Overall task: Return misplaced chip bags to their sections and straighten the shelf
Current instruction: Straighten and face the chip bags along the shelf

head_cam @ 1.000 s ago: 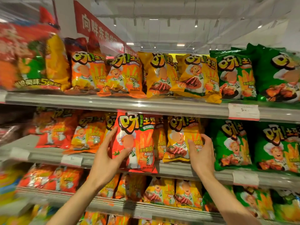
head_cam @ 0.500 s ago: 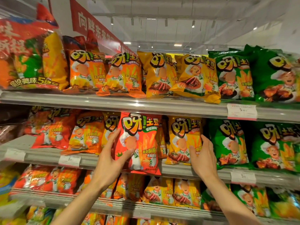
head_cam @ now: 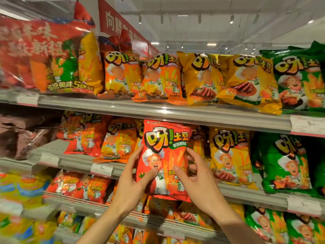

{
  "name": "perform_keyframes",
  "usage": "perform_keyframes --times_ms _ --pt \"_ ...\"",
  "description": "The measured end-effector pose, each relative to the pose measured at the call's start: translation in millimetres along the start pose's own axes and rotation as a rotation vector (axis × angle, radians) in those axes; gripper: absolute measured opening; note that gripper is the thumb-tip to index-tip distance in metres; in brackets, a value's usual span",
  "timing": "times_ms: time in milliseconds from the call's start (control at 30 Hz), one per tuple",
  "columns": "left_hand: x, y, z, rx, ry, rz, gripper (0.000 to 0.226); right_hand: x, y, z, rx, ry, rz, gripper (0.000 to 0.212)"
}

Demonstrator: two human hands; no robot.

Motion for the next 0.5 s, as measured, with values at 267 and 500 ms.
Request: perform_keyframes --times_ms 267,500 --pt "47 -47 -115 -0.056 0.037 0.005 0.075 3 -57 119 0.000 0.007 -0.050 0.071" --pt "121 -92 -254 -0.034 0.096 0.012 0.073 24 -121 272 0.041 -0.009 -0.037 0.066"
Point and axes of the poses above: each hand's wrist, its own x-axis towards the middle knuckle, its own z-axis out of the palm, y = z × x, the point moved 9 cm from there along x, towards the middle knuckle, and after that the axes turned 11 degrees about y, right-handed, at the moved point
